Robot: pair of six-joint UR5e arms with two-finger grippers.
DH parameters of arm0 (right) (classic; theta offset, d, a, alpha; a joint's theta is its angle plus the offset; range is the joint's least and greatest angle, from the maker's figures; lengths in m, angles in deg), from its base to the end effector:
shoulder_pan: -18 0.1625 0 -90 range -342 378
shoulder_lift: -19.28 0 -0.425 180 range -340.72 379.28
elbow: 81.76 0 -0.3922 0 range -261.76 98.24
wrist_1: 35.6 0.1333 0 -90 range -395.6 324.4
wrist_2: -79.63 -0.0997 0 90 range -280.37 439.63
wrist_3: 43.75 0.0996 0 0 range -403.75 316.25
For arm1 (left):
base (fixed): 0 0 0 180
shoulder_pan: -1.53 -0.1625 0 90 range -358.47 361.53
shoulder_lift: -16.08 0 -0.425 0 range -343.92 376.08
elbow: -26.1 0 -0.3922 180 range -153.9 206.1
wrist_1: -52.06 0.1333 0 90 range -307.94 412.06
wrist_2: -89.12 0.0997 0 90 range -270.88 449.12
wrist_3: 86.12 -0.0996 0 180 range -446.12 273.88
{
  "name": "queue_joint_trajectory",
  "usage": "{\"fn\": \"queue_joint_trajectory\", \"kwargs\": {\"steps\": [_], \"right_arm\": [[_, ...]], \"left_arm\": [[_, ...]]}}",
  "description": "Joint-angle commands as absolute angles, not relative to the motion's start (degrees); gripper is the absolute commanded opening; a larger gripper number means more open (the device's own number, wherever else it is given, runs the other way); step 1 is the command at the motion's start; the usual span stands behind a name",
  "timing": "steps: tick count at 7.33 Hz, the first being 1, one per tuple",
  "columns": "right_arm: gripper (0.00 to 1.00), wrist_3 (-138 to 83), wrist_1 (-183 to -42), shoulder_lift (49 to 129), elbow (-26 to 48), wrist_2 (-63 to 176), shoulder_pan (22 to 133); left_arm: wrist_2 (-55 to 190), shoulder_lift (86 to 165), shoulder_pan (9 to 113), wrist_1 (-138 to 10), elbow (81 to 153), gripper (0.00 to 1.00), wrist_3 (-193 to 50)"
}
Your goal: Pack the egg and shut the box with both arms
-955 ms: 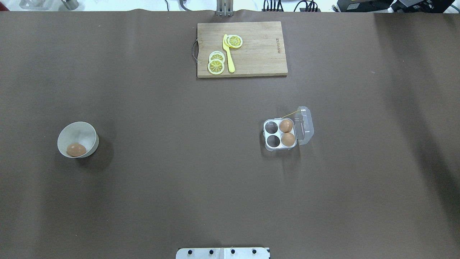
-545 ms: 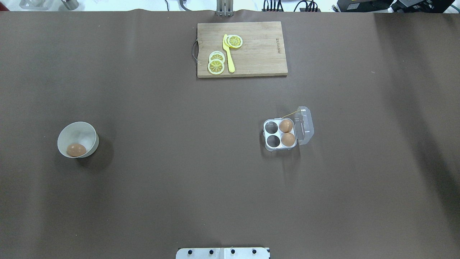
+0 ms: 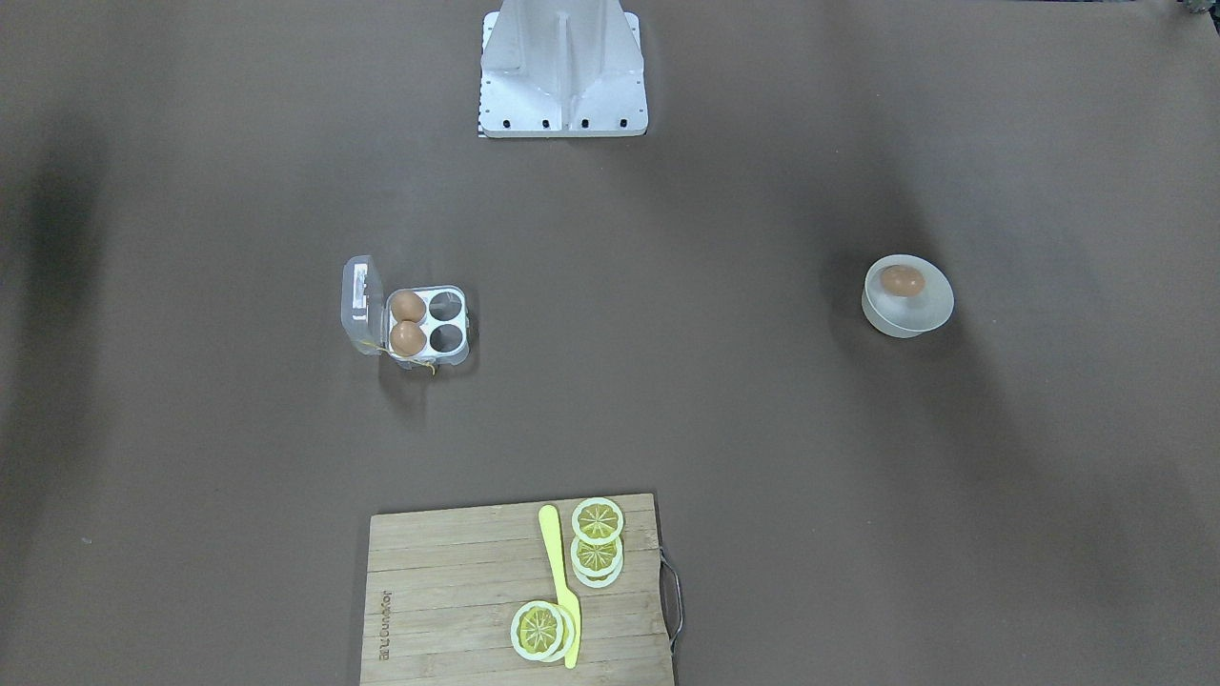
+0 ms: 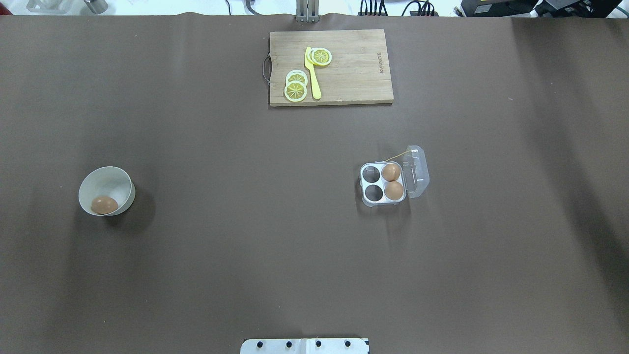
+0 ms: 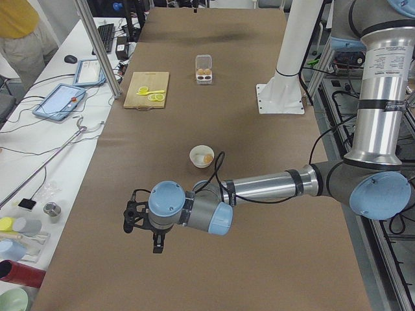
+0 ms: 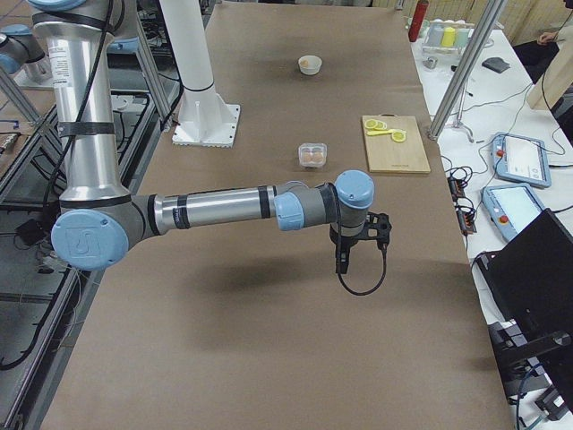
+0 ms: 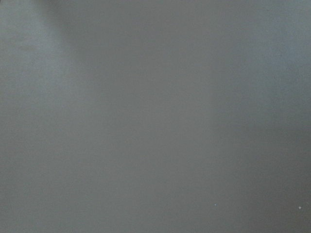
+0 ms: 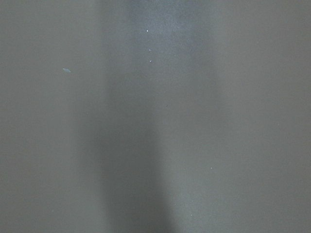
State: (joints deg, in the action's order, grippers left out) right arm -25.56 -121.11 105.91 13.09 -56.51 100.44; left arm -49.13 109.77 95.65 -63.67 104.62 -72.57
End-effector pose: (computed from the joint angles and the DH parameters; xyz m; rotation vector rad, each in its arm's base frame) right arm -0.0082 -0.5291 0.5761 0.0257 -0.8285 0.0855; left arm -0.0970 -0.5256 0.6722 0.2248 0.8567 -0.1562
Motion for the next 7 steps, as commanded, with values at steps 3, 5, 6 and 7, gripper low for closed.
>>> {"fn": "queue_joint_trajectory", "kwargs": {"steps": [3, 5, 6, 7], "right_arm": [[1.00, -25.5, -121.1, 106.1, 13.2, -56.5, 100.4], [1.00, -25.5, -121.1, 106.0, 13.2, -56.5, 100.4], [1.00, -25.5, -121.1, 105.9, 13.2, -56.5, 100.4], [1.00, -25.5, -121.1, 105.8, 13.2, -56.5, 100.4]], "left_arm": [[-51.8, 110.8, 88.6, -63.4, 111.7, 0.98, -62.7], [-51.6, 110.0, 84.3, -63.5, 115.0, 0.98, -62.3], [-51.5, 109.9, 82.7, -63.7, 115.7, 0.98, -62.6], [-51.0, 109.9, 79.8, -63.6, 117.7, 0.98, -62.8]]}}
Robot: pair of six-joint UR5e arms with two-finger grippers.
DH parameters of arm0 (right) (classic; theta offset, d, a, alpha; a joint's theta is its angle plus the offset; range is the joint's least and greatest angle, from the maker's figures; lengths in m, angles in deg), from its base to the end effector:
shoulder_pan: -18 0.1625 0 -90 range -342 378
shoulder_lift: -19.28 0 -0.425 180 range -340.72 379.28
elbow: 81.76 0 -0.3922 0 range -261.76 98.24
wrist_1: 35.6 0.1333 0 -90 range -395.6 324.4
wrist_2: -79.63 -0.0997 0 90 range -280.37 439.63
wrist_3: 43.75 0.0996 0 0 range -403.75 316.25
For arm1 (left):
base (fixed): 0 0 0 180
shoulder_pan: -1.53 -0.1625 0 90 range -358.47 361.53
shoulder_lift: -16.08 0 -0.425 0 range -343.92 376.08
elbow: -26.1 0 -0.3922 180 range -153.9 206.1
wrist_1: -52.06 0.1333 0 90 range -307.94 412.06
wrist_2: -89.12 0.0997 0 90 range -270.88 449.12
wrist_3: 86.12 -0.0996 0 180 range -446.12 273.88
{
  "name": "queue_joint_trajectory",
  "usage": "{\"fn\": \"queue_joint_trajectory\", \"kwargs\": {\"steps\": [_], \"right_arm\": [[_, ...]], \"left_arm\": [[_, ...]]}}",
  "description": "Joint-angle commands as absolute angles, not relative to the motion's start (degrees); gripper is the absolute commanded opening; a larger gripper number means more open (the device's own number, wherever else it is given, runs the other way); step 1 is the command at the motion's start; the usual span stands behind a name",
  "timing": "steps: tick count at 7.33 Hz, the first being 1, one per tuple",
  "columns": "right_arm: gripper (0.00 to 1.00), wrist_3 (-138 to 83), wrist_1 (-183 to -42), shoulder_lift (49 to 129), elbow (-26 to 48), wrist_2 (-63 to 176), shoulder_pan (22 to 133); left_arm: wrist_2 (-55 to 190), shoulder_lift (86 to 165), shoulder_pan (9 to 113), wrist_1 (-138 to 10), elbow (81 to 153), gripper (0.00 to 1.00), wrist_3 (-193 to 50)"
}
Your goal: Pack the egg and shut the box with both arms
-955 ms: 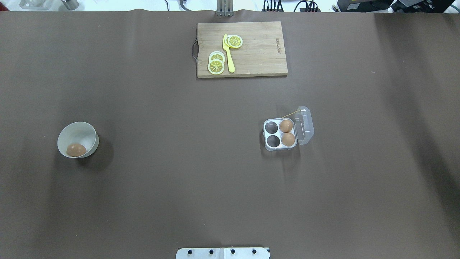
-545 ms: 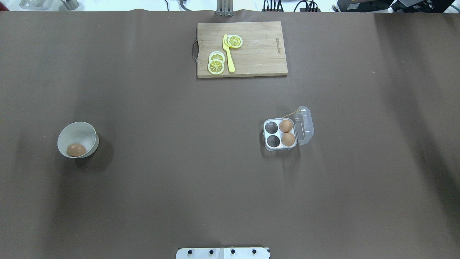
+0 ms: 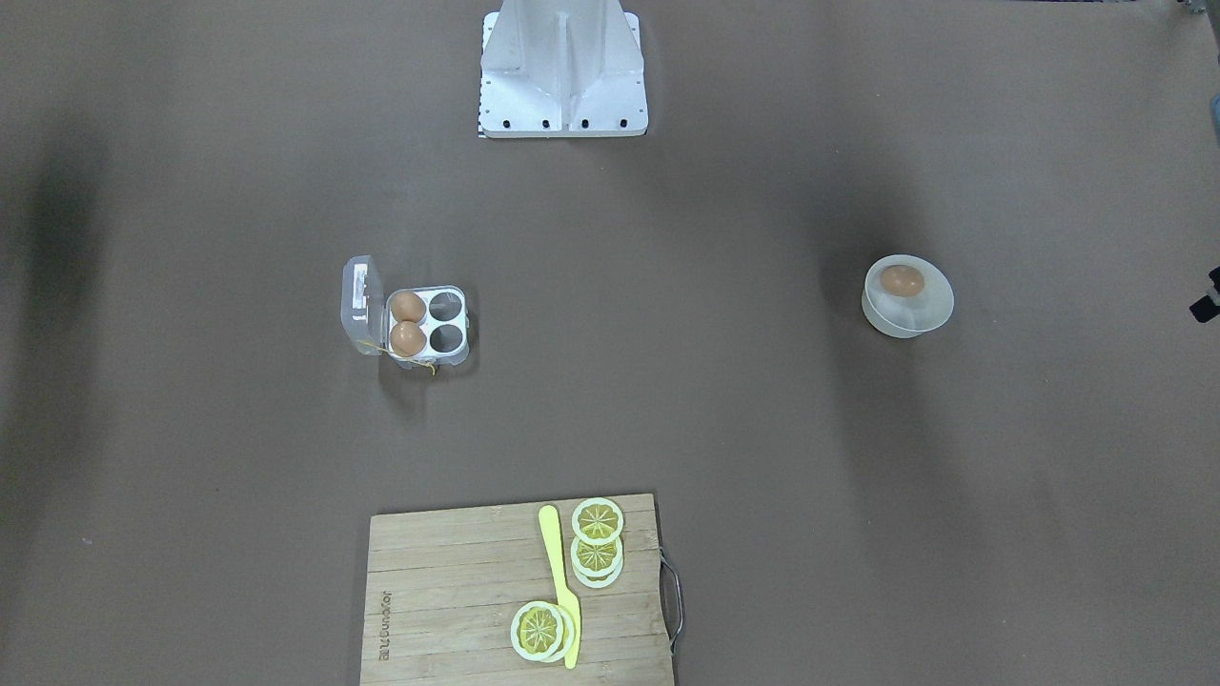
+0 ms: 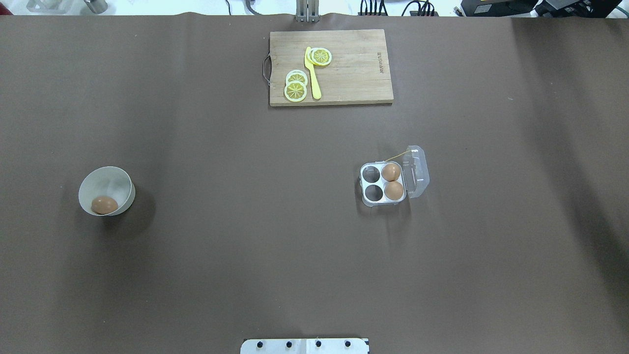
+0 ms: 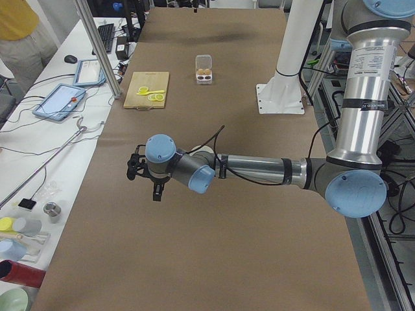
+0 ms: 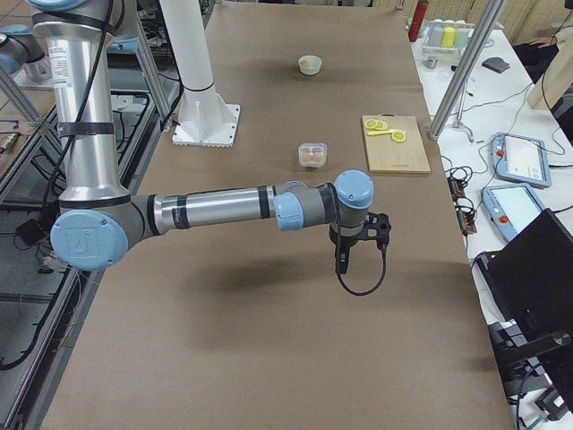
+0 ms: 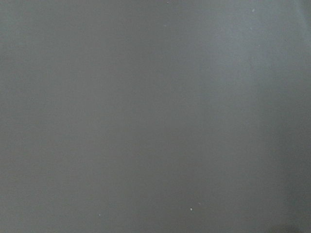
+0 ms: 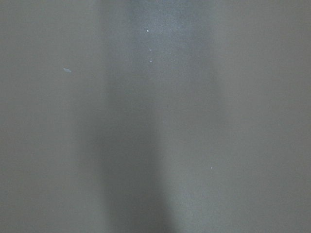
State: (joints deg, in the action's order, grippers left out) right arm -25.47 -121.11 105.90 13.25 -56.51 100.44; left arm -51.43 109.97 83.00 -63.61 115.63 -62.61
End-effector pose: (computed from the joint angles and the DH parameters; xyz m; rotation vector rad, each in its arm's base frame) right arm -0.0082 -0.5292 0.5746 0.0278 -0.8290 0.0857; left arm 0.0241 -0.5406 0.5700 0.2171 0.9579 -0.0162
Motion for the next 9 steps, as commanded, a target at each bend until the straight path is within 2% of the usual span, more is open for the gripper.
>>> {"fn": "queue_joint_trajectory", "kwargs": {"steps": [1, 4, 9], "right_arm": [[1.00, -25.5, -121.1, 105.7, 13.2, -56.5, 100.4], [1.00, -25.5, -121.1, 105.7, 13.2, -56.5, 100.4], [1.00, -25.5, -121.1, 106.5, 13.2, -56.5, 100.4]], "left_arm": [[-49.9, 109.9, 78.0, -63.8, 118.7, 0.98, -63.3], [-41.9, 109.1, 67.7, -68.6, 119.4, 0.98, -67.5], [-46.3, 109.3, 62.9, -68.6, 124.9, 0.98, -61.2]]}}
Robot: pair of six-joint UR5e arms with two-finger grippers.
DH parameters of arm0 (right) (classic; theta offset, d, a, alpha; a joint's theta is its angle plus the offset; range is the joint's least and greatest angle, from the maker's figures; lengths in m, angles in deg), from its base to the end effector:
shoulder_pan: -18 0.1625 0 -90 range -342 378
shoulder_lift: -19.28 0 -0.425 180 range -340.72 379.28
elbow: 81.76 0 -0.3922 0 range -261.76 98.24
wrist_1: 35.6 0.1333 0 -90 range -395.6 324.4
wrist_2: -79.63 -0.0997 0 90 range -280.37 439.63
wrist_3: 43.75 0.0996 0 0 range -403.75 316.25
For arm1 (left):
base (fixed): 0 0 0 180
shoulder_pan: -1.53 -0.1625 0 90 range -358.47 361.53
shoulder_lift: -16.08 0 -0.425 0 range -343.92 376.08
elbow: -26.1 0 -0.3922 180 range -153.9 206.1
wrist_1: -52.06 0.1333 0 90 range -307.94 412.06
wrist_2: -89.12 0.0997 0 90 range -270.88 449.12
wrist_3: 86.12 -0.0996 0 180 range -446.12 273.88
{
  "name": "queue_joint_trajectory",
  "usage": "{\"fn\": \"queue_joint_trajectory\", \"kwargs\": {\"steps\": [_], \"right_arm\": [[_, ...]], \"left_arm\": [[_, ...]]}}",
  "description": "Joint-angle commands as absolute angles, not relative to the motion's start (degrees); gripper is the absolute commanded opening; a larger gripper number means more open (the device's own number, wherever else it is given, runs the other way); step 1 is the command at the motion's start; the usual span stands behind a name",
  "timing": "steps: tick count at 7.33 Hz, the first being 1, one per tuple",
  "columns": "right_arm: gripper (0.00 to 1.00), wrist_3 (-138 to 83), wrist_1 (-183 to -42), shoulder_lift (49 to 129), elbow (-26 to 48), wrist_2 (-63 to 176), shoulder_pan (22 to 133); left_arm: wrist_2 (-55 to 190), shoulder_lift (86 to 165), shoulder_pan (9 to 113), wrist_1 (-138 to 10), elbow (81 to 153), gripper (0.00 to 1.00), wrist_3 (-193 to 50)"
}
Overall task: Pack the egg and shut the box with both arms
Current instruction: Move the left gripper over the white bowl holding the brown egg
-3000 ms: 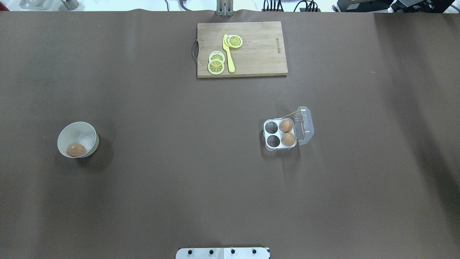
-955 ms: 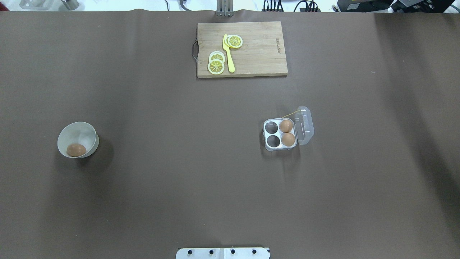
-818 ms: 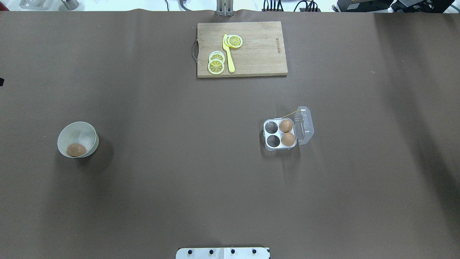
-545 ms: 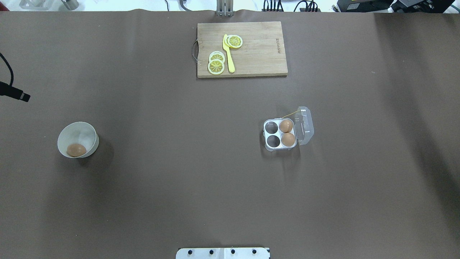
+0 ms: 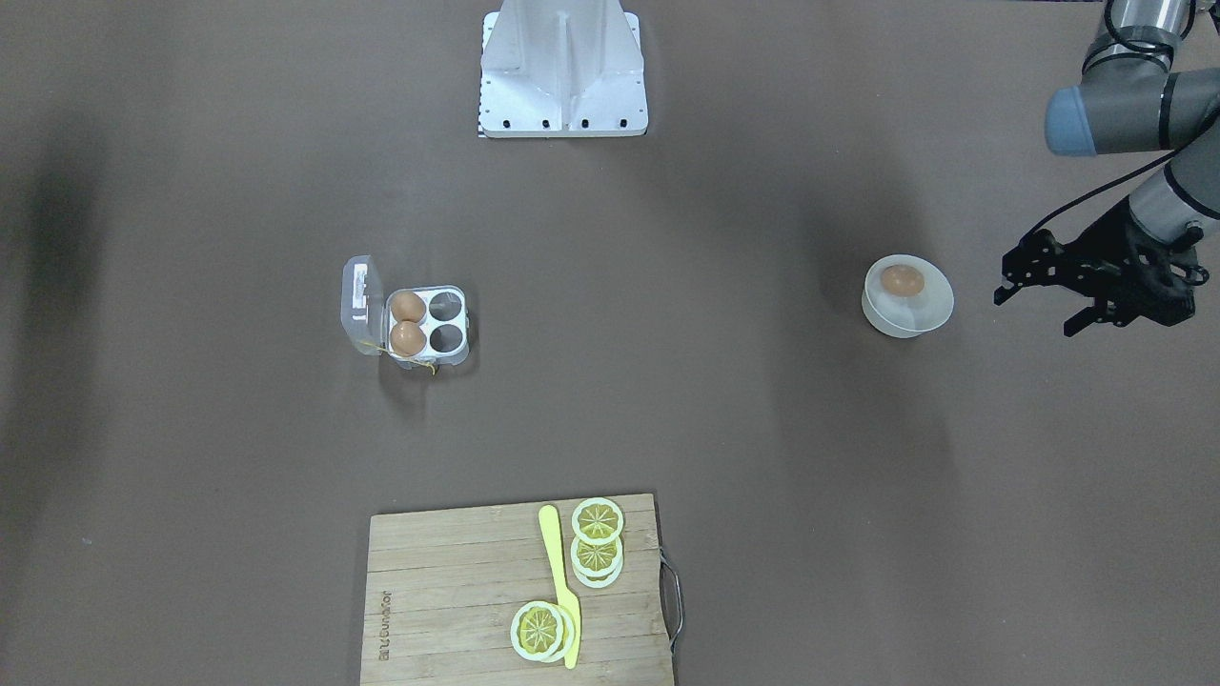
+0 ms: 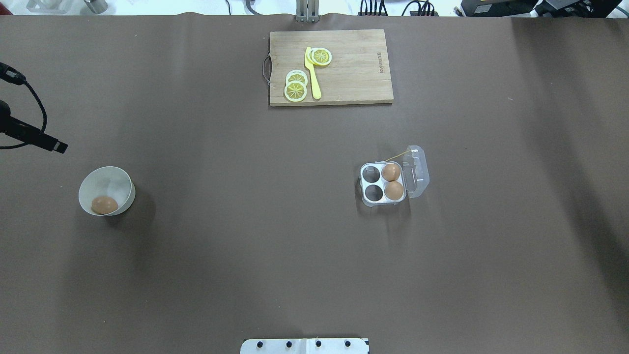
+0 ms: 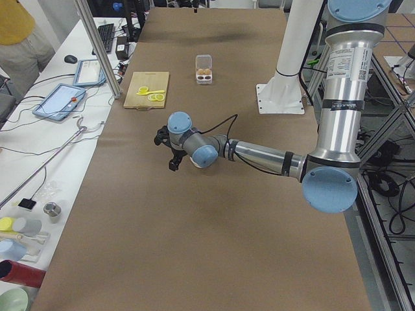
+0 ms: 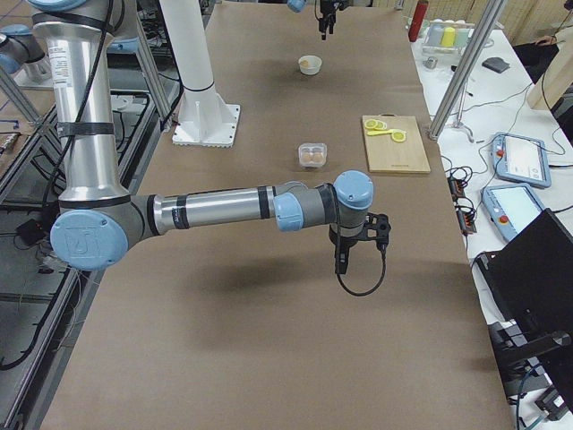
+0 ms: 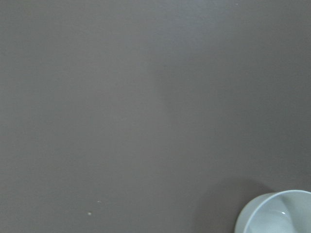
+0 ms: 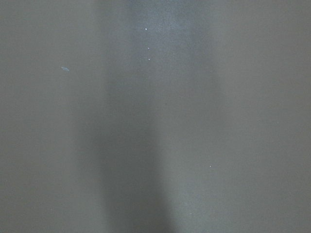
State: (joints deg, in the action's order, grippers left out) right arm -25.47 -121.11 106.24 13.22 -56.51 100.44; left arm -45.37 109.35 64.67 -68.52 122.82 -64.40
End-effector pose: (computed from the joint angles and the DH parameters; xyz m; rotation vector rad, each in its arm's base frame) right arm -0.0079 -0.5267 0.5780 0.0218 -0.8279 0.0884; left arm 0.1839 -0.5037 0.5079 0.3072 0.9559 0.3567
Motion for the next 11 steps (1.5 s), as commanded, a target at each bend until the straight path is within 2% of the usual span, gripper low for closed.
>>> {"fn": "queue_joint_trajectory", "kwargs": {"steps": [1, 8, 11], "right_arm": [[1.00, -25.5, -121.1, 106.6, 13.2, -56.5, 100.4], [1.00, -25.4, -121.2, 105.8, 13.8, -57.1, 100.4], [1.00, -25.6, -121.0, 106.6, 13.8, -59.0, 100.4]], "left_arm": [[-46.6, 109.1, 61.8, -68.6, 126.0, 0.98, -60.5], [-45.4, 107.4, 60.0, -76.6, 125.9, 0.98, -57.6], [-45.1, 106.3, 59.7, -76.4, 125.3, 0.98, -73.6]]}}
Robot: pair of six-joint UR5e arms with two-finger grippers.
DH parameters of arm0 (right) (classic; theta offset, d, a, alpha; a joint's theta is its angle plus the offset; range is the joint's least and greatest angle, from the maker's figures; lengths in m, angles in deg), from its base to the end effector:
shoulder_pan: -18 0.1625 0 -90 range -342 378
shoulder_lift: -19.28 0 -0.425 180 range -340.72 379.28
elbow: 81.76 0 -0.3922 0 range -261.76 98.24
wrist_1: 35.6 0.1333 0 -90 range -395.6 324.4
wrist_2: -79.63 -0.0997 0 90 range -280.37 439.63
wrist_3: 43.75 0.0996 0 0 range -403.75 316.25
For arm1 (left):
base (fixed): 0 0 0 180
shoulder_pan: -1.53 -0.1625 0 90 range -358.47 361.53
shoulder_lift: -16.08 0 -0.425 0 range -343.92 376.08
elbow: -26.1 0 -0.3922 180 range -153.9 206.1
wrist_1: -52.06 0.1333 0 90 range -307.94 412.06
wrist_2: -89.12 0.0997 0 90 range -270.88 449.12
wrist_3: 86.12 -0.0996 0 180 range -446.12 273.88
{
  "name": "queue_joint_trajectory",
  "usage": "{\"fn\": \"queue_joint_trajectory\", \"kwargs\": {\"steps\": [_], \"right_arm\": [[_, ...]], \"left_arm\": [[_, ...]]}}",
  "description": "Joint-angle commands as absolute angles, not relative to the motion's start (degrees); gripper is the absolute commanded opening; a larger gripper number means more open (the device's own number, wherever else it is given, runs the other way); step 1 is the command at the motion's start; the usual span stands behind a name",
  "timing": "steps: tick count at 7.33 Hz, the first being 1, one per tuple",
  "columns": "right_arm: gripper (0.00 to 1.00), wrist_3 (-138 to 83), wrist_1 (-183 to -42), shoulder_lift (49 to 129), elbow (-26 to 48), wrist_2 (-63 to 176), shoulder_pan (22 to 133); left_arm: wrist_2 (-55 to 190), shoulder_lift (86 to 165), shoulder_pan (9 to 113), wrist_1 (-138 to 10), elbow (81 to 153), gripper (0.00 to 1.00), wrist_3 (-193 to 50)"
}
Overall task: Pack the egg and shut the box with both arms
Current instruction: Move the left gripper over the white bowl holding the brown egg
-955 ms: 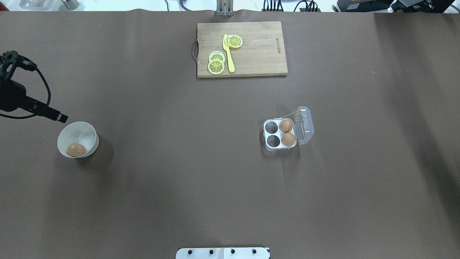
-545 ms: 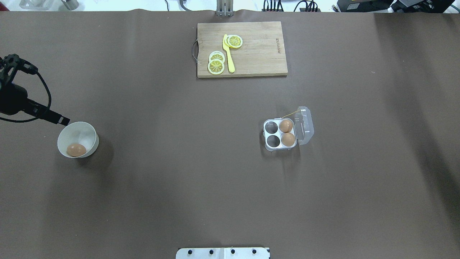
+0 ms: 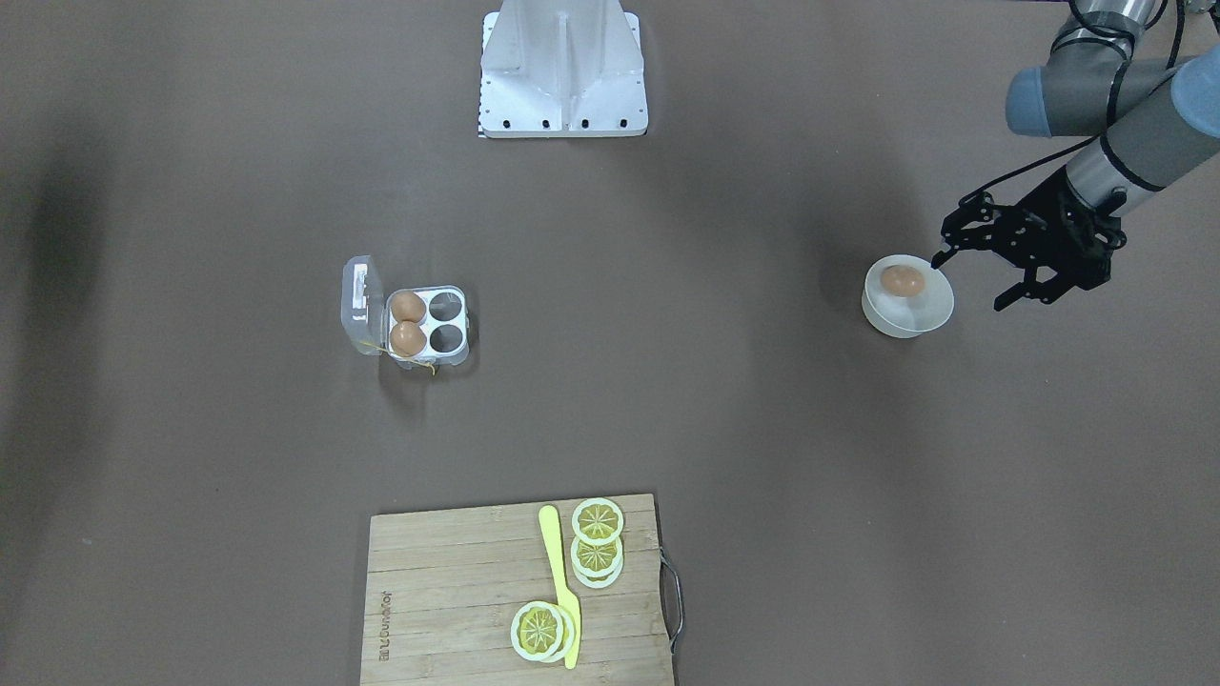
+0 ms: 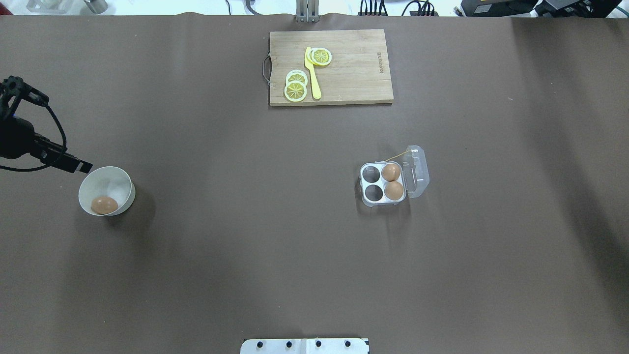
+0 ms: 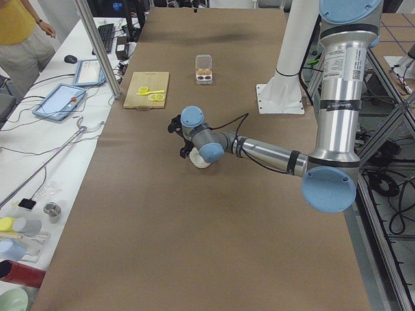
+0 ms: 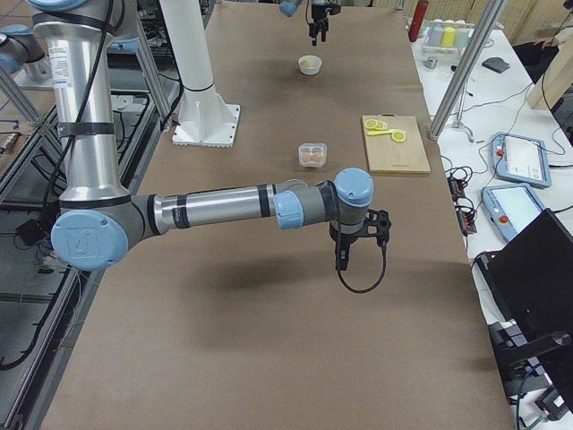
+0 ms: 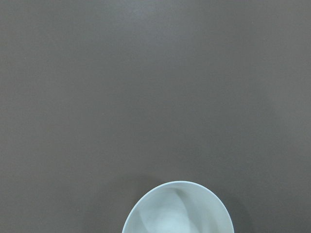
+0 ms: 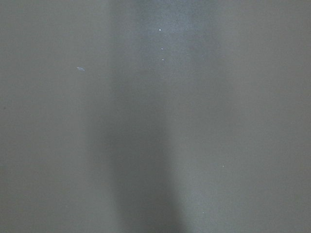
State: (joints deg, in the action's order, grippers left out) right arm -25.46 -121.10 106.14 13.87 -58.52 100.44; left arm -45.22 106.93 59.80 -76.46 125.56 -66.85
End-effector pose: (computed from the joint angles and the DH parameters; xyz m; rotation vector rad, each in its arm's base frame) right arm -0.0102 -0.5264 0.5689 0.0252 -0.8639 0.0782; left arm 0.2148 -0.4685 0.4891 0.4205 1.0108 0.5248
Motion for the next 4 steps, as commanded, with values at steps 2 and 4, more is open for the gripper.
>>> {"fn": "queue_joint_trajectory", "kwargs": {"steps": [2, 4], "right_arm": [[1.00, -25.5, -121.0, 107.3, 14.7, -59.4, 100.4], [1.00, -25.5, -121.0, 107.1, 14.7, -60.1, 100.4]], "left_arm": [[-44.9, 104.6, 59.2, -76.1, 124.1, 0.98, -82.9], [-42.9, 104.9, 55.5, -76.0, 123.1, 0.98, -85.5]]}}
